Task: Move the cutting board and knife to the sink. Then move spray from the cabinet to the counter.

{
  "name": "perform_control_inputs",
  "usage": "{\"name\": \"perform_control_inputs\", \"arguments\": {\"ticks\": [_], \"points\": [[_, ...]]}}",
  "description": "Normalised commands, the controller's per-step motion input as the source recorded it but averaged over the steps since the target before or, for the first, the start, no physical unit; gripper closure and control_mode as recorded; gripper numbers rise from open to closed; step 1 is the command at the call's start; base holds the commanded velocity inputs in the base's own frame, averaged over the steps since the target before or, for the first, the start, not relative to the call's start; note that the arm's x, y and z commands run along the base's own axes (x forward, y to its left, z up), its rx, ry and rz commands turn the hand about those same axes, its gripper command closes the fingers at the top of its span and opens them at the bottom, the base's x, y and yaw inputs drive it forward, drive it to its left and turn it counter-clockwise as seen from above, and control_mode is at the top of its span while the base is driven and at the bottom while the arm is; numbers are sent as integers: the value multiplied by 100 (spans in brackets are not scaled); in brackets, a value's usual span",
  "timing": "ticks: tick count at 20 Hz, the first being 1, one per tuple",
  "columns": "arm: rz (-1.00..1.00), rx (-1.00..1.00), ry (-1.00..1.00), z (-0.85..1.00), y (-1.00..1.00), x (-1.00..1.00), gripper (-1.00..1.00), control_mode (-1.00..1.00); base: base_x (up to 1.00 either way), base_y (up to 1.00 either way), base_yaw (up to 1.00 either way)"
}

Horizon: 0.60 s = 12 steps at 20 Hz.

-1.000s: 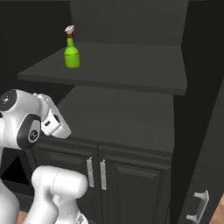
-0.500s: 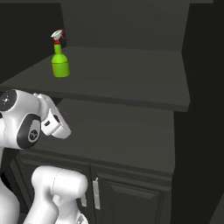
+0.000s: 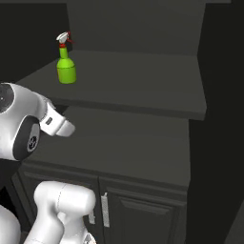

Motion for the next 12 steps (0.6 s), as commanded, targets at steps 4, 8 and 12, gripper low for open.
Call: {"name": "perform_control_inputs", "arguments": {"ticks": [4, 8, 12], "points": [[53, -13, 0, 98, 11, -81, -100, -100, 0, 0, 0], [42, -11, -1, 99, 43, 9, -100, -100, 0, 0, 0], [6, -24, 2, 90, 80, 59, -100, -100, 0, 0, 0]]}}
